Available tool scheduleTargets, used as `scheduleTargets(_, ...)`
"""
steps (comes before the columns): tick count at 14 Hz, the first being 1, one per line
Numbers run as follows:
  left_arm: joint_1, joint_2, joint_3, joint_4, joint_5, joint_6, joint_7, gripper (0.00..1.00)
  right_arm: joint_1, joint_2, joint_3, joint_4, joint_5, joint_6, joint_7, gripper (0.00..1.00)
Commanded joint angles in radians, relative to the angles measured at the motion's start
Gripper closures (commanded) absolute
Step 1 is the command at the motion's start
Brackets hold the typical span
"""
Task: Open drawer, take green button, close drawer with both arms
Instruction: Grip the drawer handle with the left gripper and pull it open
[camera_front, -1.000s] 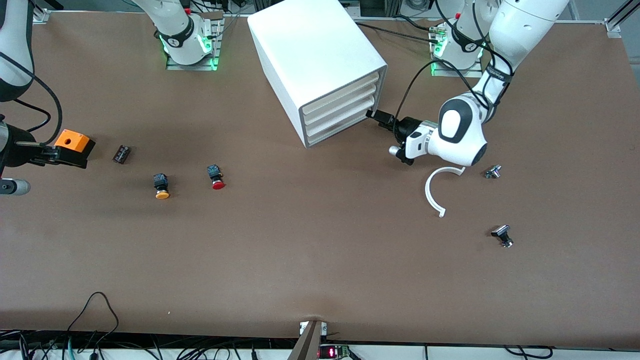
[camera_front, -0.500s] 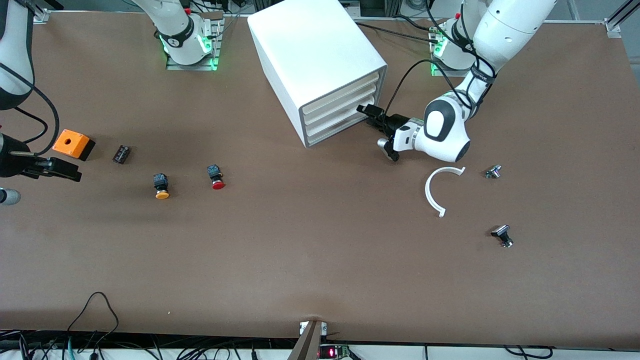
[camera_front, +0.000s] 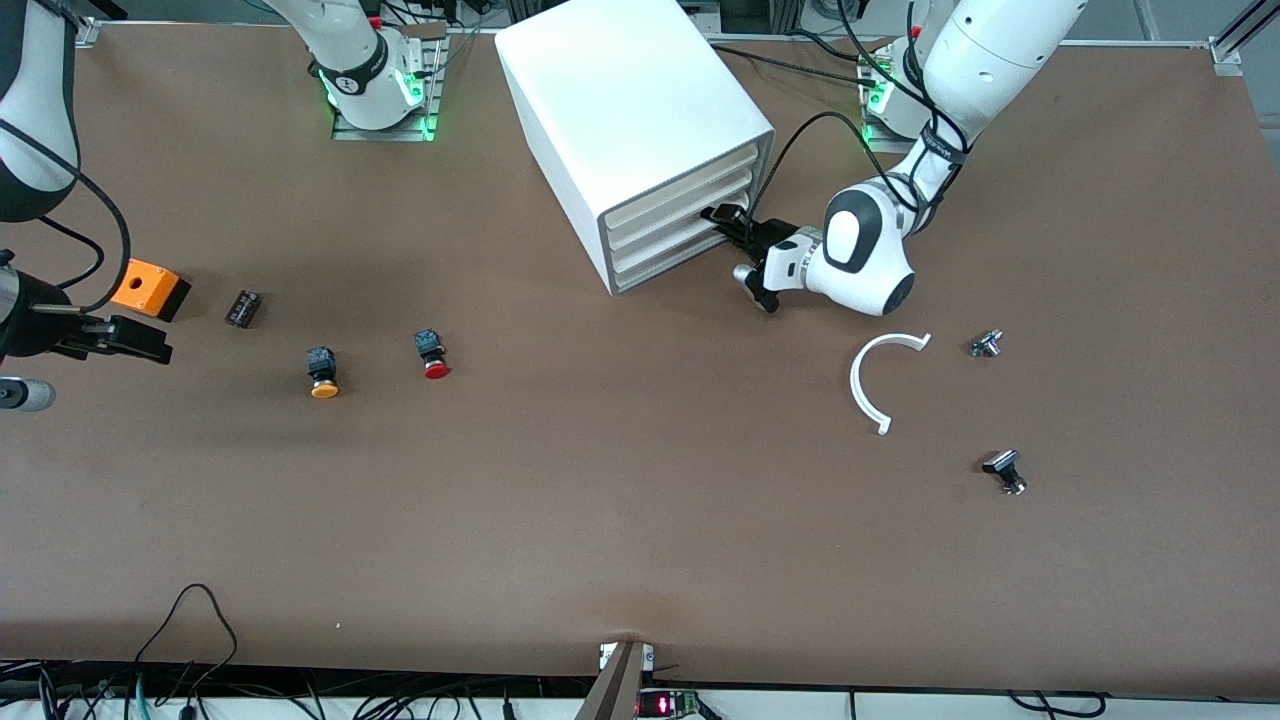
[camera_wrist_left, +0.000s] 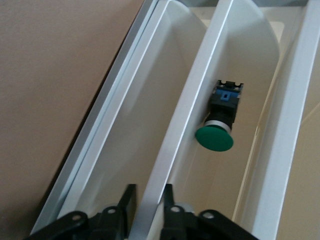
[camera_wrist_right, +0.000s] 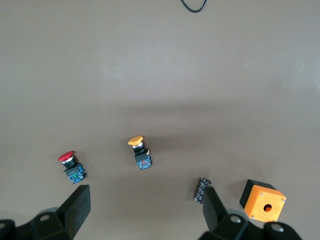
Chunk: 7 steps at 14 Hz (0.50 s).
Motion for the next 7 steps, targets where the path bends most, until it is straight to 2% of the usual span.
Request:
scheduleTargets(1, -0.013, 0.006, -0.011, -0.006, -0.024, 0.053, 0.023, 1.0, -0.011, 0.003, 0.003, 0.007, 0.016, -0.013, -0.068, 0.0)
scheduleTargets(4, -0.001, -0.004, 0.007, 0.006, -0.018, 0.142, 0.017, 1.0, -0.007, 0.011, 0.003, 0.009, 0.008, -0.013, -0.088, 0.0)
scheduleTargets(7, 0.005, -0.014, 0.096, 0.045, -0.006, 0.242, 0.023, 1.0, -0.005, 0.011, 0.003, 0.007, 0.005, -0.014, -0.098, 0.0)
